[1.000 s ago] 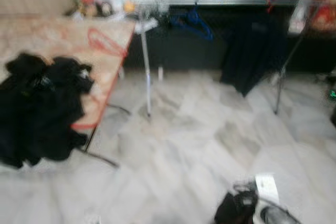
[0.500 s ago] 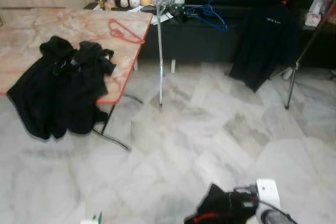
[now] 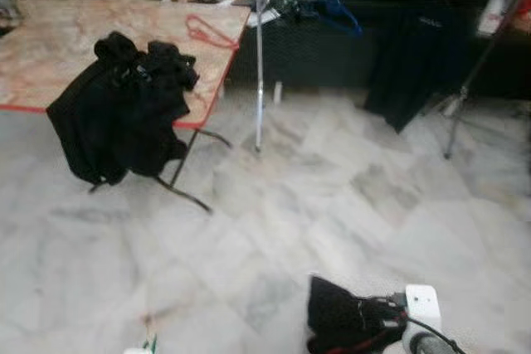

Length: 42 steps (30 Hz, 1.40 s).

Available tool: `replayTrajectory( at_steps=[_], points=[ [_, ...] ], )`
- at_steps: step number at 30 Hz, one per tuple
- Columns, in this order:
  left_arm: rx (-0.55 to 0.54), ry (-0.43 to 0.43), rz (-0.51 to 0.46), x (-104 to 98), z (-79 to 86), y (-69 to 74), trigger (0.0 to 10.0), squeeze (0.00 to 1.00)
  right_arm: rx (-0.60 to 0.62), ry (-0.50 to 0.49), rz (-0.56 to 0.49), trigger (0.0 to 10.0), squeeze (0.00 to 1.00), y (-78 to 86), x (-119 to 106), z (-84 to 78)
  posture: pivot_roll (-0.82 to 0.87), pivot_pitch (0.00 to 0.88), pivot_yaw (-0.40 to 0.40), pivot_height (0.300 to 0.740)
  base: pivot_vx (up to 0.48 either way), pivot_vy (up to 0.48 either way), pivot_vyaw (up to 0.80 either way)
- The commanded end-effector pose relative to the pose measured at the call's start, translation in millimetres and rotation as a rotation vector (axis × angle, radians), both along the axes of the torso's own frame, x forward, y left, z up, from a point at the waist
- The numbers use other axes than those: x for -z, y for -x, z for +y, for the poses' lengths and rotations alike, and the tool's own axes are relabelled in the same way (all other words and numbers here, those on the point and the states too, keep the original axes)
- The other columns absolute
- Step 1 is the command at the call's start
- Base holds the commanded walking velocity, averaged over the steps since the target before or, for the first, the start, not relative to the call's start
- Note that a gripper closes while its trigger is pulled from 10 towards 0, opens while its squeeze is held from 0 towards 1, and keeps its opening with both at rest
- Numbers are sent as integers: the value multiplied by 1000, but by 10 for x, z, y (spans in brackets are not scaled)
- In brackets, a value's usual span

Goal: Hang hanger

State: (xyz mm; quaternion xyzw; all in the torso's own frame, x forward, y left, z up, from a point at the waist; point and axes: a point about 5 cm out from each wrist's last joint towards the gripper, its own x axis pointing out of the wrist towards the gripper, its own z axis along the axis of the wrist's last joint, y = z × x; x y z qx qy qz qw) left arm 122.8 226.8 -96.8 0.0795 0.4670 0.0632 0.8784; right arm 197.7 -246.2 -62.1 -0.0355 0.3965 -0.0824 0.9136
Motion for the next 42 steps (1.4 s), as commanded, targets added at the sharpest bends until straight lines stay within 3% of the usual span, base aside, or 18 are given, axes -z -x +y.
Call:
replayTrajectory(
  at_steps=[1,12,15,18,22,27,29,31,37,41,42],
  points=[
    [20,5,-41,-21,-34,-52,10000,0,18,9,-44,10000,0,-73,-61,-44,32,26,-49,716,0,0,0],
    [51,-55,-248,-264,122,-438,10000,0,21,17,-95,10000,0,-96,-96,-59,37,18,-56,716,0,0,0],
    [53,-82,-419,-467,184,-671,10000,0,11,37,-132,10000,0,-116,-125,-66,38,14,-60,716,0,0,0],
    [80,-94,-546,-634,191,-808,10000,0,11,53,-149,10000,0,-121,-140,-75,40,12,-61,716,0,0,0],
    [178,-87,-761,-1086,98,-1039,10000,0,40,84,-213,10000,0,-133,-183,-96,34,3,-61,716,0,0,0],
    [245,-66,-807,-1232,9,-1110,10000,0,50,124,-258,10000,0,-141,-220,-112,29,0,-62,716,0,0,0],
    [299,-61,-847,-1421,-68,-1194,10000,0,52,222,-517,10000,0,-813,-926,-412,29,0,-62,716,0,0,0],
    [326,-50,-854,-1548,-132,-1227,10000,0,38,265,-681,10000,0,-1173,-1505,-572,28,0,-64,716,0,0,0],
    [395,-48,-888,-1693,-256,-1294,10000,0,-19,303,-832,10000,0,-1266,-1799,-517,19,0,-62,716,0,0,0],
    [429,-12,-886,-1789,-345,-1276,10000,0,-67,300,-813,10000,0,-1243,-1793,-460,14,0,-62,716,0,0,0],
    [457,54,-873,-1861,-399,-1258,10000,0,-148,283,-761,10000,0,-1251,-1791,-385,9,0,-58,716,0,0,0]
  ],
)
